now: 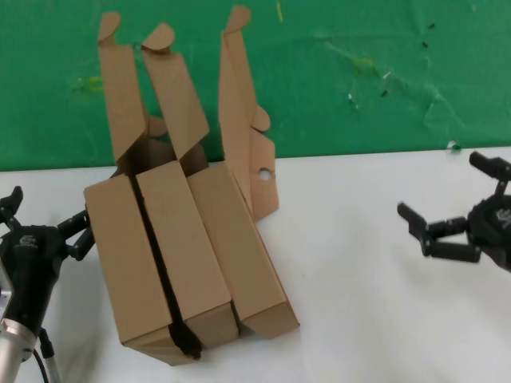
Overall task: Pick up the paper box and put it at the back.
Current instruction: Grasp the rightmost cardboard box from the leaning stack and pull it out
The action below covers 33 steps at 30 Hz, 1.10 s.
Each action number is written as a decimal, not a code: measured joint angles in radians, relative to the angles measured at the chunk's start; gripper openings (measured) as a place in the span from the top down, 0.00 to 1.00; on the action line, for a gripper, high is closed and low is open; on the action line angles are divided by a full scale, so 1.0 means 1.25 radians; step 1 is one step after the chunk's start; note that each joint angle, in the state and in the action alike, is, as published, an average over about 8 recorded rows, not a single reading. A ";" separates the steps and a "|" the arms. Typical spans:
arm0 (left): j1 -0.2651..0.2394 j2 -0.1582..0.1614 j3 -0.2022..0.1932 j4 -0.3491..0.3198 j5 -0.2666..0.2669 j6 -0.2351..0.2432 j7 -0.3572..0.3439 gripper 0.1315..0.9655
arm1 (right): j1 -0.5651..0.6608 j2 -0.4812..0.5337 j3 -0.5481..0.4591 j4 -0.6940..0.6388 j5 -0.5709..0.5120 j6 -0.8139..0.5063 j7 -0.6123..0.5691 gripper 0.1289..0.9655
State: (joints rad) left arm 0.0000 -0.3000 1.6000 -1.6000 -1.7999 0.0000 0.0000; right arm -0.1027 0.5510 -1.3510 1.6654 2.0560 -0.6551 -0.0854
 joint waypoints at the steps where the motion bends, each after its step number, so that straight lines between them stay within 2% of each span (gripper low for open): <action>1: 0.000 0.000 0.000 0.000 0.000 0.000 0.000 0.27 | -0.003 0.021 -0.001 -0.002 -0.001 -0.011 0.008 0.00; 4: 0.000 0.000 0.000 0.000 0.000 0.000 0.000 0.34 | -0.014 0.079 -0.010 -0.004 -0.007 -0.045 0.027 0.00; 8: 0.000 0.000 0.000 0.000 0.000 0.000 0.000 0.34 | -0.037 0.134 -0.029 0.007 -0.013 -0.092 0.037 0.00; 16: 0.000 0.000 0.000 0.000 0.000 0.000 0.000 0.61 | -0.062 0.176 -0.066 0.047 -0.016 -0.145 0.029 0.00; 17: 0.000 0.000 0.000 0.000 0.000 0.000 0.000 0.61 | -0.062 0.179 -0.070 0.051 -0.016 -0.147 0.029 0.00; 25: 0.000 0.000 0.000 0.000 0.000 0.000 0.000 0.82 | -0.057 0.211 -0.102 0.074 -0.029 -0.160 0.038 0.00; 29: 0.000 0.000 0.000 0.000 0.000 0.000 0.000 0.82 | -0.043 0.222 -0.130 0.073 -0.043 -0.163 0.042 0.00; 33: 0.000 0.000 0.000 0.000 0.000 0.000 0.000 0.89 | -0.024 0.227 -0.159 0.068 -0.057 -0.165 0.043 0.00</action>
State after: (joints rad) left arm 0.0000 -0.3000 1.6000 -1.6000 -1.7999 0.0000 -0.0001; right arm -0.1330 0.8341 -1.5502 1.7498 1.9850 -0.8609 -0.0322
